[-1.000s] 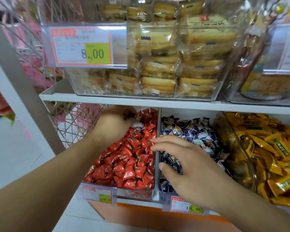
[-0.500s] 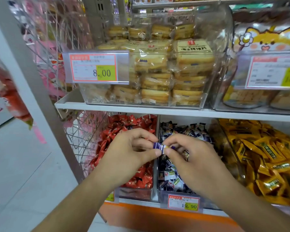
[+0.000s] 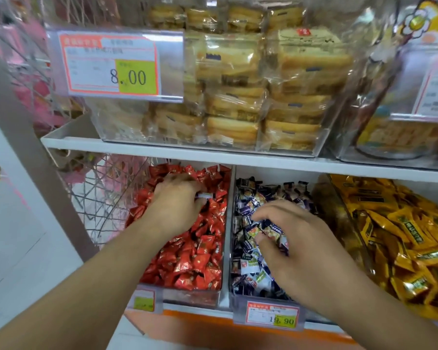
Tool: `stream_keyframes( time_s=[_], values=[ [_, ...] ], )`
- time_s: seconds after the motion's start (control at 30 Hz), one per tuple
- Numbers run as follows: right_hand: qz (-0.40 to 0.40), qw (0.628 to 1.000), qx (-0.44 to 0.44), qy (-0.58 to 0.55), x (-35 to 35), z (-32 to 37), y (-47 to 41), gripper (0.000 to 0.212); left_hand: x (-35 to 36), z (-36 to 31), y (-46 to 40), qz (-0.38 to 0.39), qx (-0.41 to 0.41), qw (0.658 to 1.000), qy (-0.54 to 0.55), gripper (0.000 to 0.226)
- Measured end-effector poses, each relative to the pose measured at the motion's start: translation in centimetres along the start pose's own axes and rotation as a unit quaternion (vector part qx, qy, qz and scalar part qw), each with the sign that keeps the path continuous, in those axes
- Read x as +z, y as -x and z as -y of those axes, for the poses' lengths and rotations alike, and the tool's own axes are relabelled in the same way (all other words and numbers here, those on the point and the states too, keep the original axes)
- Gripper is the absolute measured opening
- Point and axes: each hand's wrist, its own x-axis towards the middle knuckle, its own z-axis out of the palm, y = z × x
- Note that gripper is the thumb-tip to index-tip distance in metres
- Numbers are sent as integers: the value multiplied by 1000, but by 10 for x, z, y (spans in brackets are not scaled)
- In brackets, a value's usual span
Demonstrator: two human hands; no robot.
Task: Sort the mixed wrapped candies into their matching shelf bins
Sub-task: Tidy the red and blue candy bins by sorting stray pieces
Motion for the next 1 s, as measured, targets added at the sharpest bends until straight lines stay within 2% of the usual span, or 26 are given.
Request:
stream_keyframes(
  time_s=[0.17,0.27,0.37,0.43,0.57,0.63,0.73,0.87,1.0],
  values=[
    [12,1000,8,-7,4,-1,-4,28,-6,0,7,-66,12,997,36,22],
    [10,999,17,-25,2,3,-3,29,-20,-1,19,-111,-12,985,135,16],
    [-6,997,28,-74,0,6,-1,34,-37,-11,37,-84,-42,957,275,18],
    [-22,992,19,-125,-3,10,1,35,-48,-27,53,-44,-22,933,357,23],
    [-60,976,-3,-209,-9,22,4,15,-54,-64,85,21,22,908,417,24],
    [-78,975,10,-206,-10,20,4,12,-52,-69,96,28,25,907,419,27],
    [-85,984,47,-149,-14,8,3,11,-51,-61,106,17,19,929,370,29],
    [-71,995,52,-44,-17,-4,1,13,-52,-32,104,-50,10,976,210,28],
    [-23,999,35,-34,-10,4,-3,25,-42,-1,76,-68,19,990,124,37]
  ],
)
